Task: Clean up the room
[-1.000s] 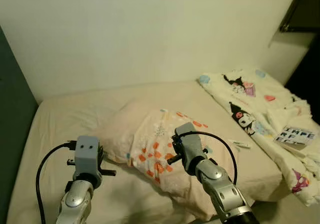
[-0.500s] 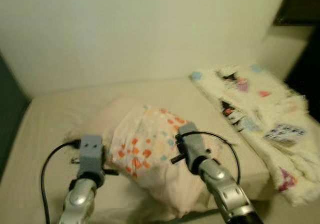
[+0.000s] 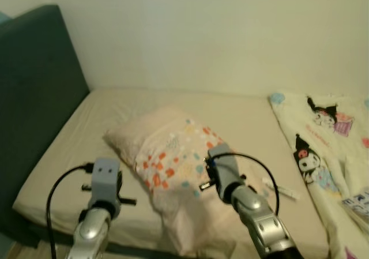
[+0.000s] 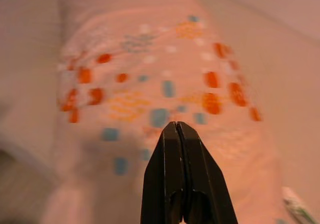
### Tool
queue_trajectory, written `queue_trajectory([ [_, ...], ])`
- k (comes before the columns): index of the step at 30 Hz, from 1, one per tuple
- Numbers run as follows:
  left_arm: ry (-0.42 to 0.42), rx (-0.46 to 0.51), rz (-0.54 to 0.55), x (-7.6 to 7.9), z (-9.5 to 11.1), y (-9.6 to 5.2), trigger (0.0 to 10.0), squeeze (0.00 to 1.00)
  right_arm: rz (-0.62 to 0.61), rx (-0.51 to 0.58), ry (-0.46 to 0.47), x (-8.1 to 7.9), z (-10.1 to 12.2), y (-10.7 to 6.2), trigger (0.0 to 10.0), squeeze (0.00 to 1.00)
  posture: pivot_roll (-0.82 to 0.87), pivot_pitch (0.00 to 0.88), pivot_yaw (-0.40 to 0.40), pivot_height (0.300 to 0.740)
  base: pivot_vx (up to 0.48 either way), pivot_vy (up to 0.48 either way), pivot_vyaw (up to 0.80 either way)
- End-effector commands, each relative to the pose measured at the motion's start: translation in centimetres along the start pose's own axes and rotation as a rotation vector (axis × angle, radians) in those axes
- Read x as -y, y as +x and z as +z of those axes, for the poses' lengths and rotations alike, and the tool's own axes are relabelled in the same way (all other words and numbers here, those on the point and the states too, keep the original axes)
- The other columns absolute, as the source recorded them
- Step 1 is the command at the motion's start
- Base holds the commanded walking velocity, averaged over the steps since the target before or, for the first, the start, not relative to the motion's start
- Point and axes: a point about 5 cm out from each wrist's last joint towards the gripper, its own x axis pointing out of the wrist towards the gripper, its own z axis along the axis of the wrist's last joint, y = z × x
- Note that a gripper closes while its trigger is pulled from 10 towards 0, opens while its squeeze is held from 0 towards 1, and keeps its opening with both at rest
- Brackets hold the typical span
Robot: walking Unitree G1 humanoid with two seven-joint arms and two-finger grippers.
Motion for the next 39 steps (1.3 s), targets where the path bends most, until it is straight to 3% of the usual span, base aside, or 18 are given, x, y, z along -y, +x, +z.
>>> queue_trajectory([
  [1, 0.006, -0.021, 0.004, -0.1, -0.5, -0.2, 10.0, 0.00, 0.000, -0.012, 0.023, -0.2, -0.5, -0.1, 10.0, 0.00, -0.06, 0.052, -0.070, 0.740, 0.000, -0.401, 0.00],
  [17, 0.008, -0.026, -0.001, 0.0, -0.6, -0.1, 10.0, 0.00, -0.011, -0.021, 0.021, 0.1, -0.7, -0.3, 10.0, 0.00, -0.07, 0.039, -0.067, 0.740, 0.000, -0.395, 0.00],
  [20, -0.004, -0.066, -0.027, 0.3, -1.0, 0.1, 10.0, 0.00, -0.012, -0.017, 0.022, 0.1, -0.7, -0.2, 10.0, 0.00, -0.08, 0.040, -0.065, 0.740, 0.000, 0.315, 0.00],
  [30, -0.001, -0.062, -0.035, 0.5, -1.0, 0.2, 10.0, 0.00, -0.013, -0.018, 0.023, 0.1, -0.7, -0.3, 10.0, 0.00, -0.07, 0.050, -0.066, 0.740, 0.000, 0.475, 0.00],
  [39, 0.001, -0.038, -0.031, 0.9, -0.5, 0.5, 10.0, 0.00, -0.054, -0.004, 0.030, 0.5, -0.6, -0.3, 10.0, 0.00, -0.08, 0.053, -0.060, 0.740, 0.000, 0.000, 0.00],
])
